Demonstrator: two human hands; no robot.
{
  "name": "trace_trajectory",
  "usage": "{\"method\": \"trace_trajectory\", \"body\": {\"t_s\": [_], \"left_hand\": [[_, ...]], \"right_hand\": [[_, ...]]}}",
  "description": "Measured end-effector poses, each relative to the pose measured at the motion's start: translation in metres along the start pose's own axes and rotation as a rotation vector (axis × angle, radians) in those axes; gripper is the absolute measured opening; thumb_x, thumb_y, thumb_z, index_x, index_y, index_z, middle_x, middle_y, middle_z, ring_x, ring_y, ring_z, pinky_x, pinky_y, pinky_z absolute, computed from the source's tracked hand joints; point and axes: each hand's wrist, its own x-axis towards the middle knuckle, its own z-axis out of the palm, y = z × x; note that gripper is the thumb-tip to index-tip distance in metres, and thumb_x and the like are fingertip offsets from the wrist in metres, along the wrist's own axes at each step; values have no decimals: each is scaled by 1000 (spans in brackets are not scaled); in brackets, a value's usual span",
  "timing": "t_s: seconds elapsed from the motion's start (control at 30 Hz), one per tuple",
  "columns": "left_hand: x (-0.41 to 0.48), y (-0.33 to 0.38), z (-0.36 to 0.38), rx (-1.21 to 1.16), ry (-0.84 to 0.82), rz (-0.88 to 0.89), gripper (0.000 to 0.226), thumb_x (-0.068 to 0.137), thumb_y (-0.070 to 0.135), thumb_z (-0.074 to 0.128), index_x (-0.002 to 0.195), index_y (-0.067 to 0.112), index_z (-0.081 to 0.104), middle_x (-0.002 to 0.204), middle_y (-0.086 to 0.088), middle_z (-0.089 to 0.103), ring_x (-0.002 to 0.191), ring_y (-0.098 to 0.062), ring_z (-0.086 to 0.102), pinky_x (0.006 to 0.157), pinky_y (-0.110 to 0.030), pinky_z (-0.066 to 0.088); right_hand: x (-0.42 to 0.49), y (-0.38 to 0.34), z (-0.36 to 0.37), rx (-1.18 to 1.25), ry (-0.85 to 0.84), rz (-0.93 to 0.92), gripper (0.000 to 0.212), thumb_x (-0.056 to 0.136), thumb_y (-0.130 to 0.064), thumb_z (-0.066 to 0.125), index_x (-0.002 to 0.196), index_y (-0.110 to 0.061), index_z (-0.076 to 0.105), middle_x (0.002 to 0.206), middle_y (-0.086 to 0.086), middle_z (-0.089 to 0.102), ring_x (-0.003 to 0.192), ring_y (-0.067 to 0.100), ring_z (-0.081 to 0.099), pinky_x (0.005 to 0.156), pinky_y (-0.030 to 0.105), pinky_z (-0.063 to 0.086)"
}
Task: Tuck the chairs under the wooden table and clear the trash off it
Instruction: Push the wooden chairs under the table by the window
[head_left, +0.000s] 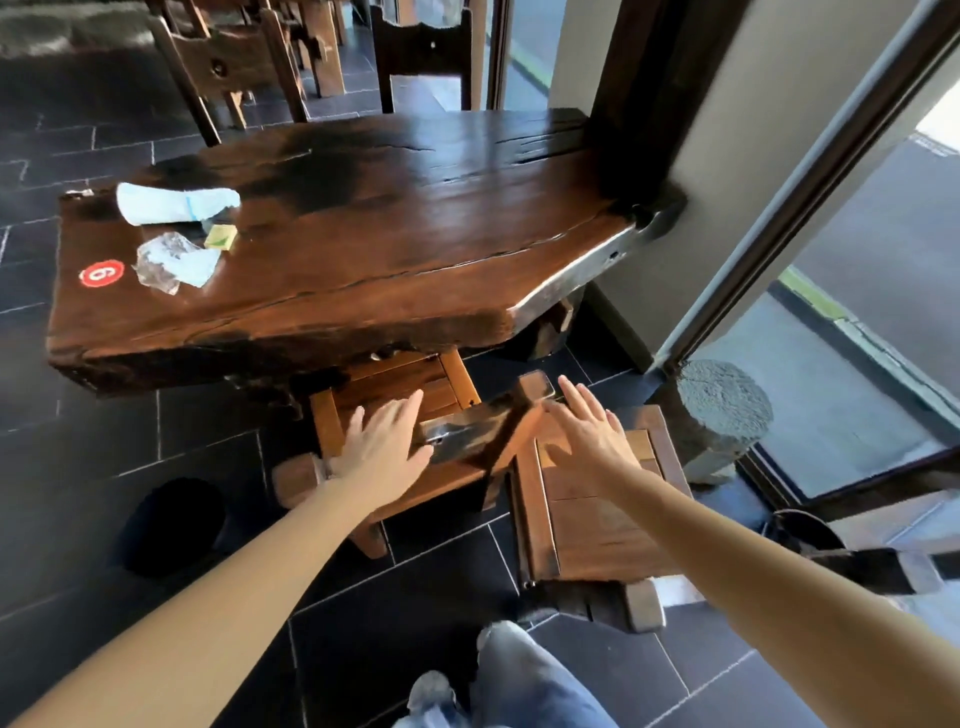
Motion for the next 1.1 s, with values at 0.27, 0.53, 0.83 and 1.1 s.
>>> {"method": "trace_trajectory", "body": {"t_s": [0.27,0.53,0.83,1.1], "left_hand": [[-10,58,15,-56,-129,99,70,96,46,39,152,22,3,160,1,13,148,-15,8,120,-47,7],[-3,185,68,-250,-179,-35,61,97,43,40,150,20,20,157,1,23,144,-20,25,117,-41,23],[-39,283,157,-184,-285,-275,25,89,26,47,103,29,67,113,6,65,108,-19,60,84,-27,45],[-48,306,190,-23,63,-472,27,55,10,80,54,30,62,56,11,61,67,-18,62,69,-35,45]], "right_hand": [[-42,65,-16,-105,38,74,61,92,-34,57,146,-29,27,162,-1,-5,148,23,-4,116,53,12],[-92,193,-20,-206,-83,29,56,92,-40,51,144,-31,30,161,-4,-2,148,20,-2,116,55,9],[-166,366,-18,-49,-188,82,24,94,-42,40,105,-28,57,113,-4,59,105,22,59,77,36,47],[-182,383,12,-54,93,-27,14,65,-25,58,76,-33,56,72,-14,60,69,12,62,56,30,46]]}}
